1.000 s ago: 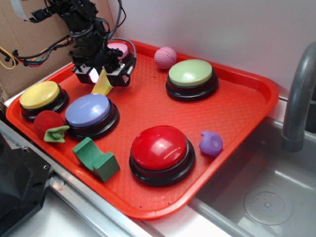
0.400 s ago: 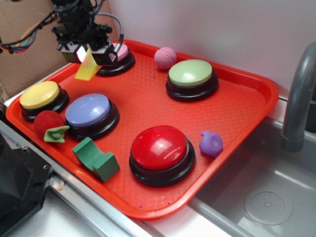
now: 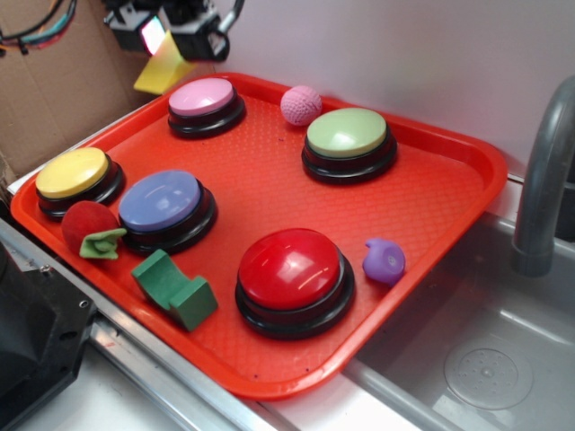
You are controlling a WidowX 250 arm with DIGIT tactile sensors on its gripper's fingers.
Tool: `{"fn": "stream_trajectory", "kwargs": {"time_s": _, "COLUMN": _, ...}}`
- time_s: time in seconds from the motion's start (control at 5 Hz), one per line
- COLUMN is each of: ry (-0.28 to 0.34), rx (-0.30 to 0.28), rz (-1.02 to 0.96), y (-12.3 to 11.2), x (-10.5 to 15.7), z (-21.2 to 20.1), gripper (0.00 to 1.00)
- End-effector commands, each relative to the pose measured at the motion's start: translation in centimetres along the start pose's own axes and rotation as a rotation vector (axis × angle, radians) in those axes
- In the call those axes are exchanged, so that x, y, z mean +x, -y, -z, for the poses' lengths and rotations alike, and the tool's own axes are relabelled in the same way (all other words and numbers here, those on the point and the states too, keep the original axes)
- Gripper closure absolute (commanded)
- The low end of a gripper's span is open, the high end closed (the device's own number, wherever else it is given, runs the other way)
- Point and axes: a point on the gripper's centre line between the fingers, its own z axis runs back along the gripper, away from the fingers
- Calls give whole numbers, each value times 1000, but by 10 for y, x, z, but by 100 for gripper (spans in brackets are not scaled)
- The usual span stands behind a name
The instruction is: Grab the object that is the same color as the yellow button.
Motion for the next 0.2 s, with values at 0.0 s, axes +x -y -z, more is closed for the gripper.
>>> {"fn": "stream_trajectory", "kwargs": {"time_s": 0.0, "ry": 44, "rx": -30, "rz": -22, "y": 1, "x": 4, "z": -28, "gripper": 100}}
